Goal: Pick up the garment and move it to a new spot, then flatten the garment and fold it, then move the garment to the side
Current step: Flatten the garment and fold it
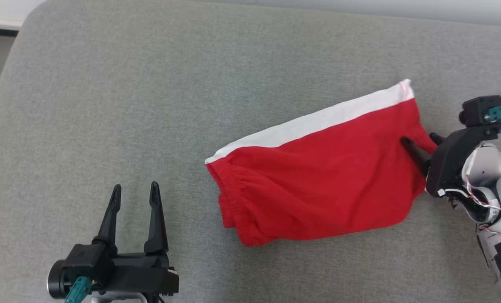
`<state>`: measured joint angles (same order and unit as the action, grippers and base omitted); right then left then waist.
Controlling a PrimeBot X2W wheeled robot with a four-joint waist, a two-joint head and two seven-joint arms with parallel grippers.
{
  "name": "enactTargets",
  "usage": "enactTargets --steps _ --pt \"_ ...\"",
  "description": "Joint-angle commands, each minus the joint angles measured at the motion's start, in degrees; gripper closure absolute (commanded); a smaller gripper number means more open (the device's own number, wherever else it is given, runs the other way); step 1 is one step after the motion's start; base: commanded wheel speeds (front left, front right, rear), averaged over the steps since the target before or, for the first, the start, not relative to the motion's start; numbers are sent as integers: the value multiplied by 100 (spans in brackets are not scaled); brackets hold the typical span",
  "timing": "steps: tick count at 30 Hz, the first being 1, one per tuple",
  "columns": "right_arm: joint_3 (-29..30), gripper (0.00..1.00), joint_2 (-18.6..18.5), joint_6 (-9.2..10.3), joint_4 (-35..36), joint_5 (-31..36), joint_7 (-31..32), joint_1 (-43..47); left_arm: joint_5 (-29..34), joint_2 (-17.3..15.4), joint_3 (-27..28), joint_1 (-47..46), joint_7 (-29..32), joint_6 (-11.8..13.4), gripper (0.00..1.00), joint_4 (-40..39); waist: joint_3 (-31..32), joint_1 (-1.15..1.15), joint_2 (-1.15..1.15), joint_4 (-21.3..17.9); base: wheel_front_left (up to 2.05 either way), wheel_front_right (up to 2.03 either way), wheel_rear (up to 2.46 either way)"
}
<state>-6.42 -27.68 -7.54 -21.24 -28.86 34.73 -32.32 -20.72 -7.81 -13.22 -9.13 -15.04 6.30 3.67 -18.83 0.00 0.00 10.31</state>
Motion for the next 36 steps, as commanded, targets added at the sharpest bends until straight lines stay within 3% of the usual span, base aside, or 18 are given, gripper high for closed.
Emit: enactTargets --steps 1,6,11,17,18,19,20,21,22,30,36 --pt "23 0 65 15 -61 125 81 88 78 60 65 74 -15 -66 0 34 -68 0 0 90 0 0 0" --pt "78 0 353 14 -212 388 347 291 247 231 212 63 -15 -270 0 140 -85 0 0 176 0 0 0" --pt "-80 0 715 -15 -182 239 742 579 308 337 343 88 -15 -403 0 225 -103 0 0 189 0 0 0" --pt "-342 0 689 -18 94 220 1021 804 372 412 457 80 -16 -521 0 312 -105 0 0 158 0 0 0" --pt "-348 5 673 -18 123 218 1027 827 375 423 464 75 -16 -527 0 325 -100 0 0 156 0 0 0" --pt "-352 48 666 -18 148 215 1039 843 383 432 470 69 -16 -555 0 343 -93 0 0 156 0 0 0" --pt "-358 62 666 -18 166 217 1044 851 392 440 473 63 -16 -571 0 360 -85 0 0 157 0 0 0" --pt "-361 89 664 -18 182 220 1064 857 398 448 481 59 -16 -574 0 376 -78 0 0 158 0 0 0" --pt "-357 100 669 -18 195 222 1069 860 405 453 484 58 -16 -595 0 391 -70 0 0 158 0 0 0" --pt "137 100 573 19 215 536 727 732 428 480 509 150 -16 -643 0 498 54 0 0 111 0 0 0" --pt "947 100 624 21 422 936 412 918 448 488 493 225 -16 -697 0 567 227 0 0 -10 0 0 0"
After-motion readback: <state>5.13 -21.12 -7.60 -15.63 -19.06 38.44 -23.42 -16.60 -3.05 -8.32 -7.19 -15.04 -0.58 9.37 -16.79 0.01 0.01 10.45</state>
